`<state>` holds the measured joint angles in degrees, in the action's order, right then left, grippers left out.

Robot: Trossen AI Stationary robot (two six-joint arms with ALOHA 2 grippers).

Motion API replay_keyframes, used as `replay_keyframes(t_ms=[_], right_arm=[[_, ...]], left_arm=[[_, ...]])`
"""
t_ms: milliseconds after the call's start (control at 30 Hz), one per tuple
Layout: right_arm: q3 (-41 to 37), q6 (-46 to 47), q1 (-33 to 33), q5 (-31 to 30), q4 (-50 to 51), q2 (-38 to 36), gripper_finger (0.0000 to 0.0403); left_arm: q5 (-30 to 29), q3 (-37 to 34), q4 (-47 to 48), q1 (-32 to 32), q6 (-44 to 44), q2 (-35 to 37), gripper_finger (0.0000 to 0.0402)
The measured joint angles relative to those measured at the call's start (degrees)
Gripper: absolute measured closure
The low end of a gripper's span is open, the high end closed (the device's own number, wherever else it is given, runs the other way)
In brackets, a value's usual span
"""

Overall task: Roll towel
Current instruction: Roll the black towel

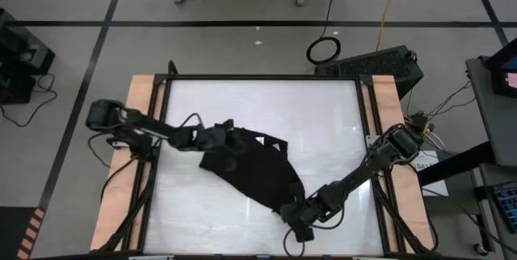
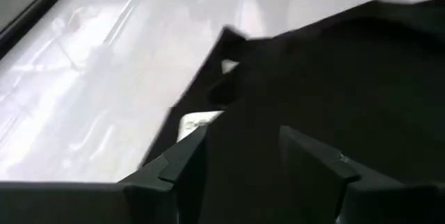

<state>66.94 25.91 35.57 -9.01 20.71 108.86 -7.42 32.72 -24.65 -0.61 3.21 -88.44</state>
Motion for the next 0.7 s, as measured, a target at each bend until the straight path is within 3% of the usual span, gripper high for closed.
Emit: replay_keyframes(t_ms=[167,367,500,700], right_arm=[[0.0,0.47,-0.02,-0.09,-0.05,0.0,0.0403],[0.0,0.91,0.23,-0.13,-0.3,0.0,0.0403],[0.0,0.61,0.22,-0.54,-0.3,0.0,0.0403],[0.0,0.48,0.22,-1.54,-0.28,-0.02,0.0403]], left_arm=[[-3.08,3.14,5.48,4.89,2.13,-5.26,0.022],[-4.33,4.95,12.66,10.5,1.79,-5.25,0.022],[5.44,5.0,12.58,14.2,1.69,-5.53,0.022],[12.17,5.0,12.49,17.39,1.94,-8.18,0.0227]])
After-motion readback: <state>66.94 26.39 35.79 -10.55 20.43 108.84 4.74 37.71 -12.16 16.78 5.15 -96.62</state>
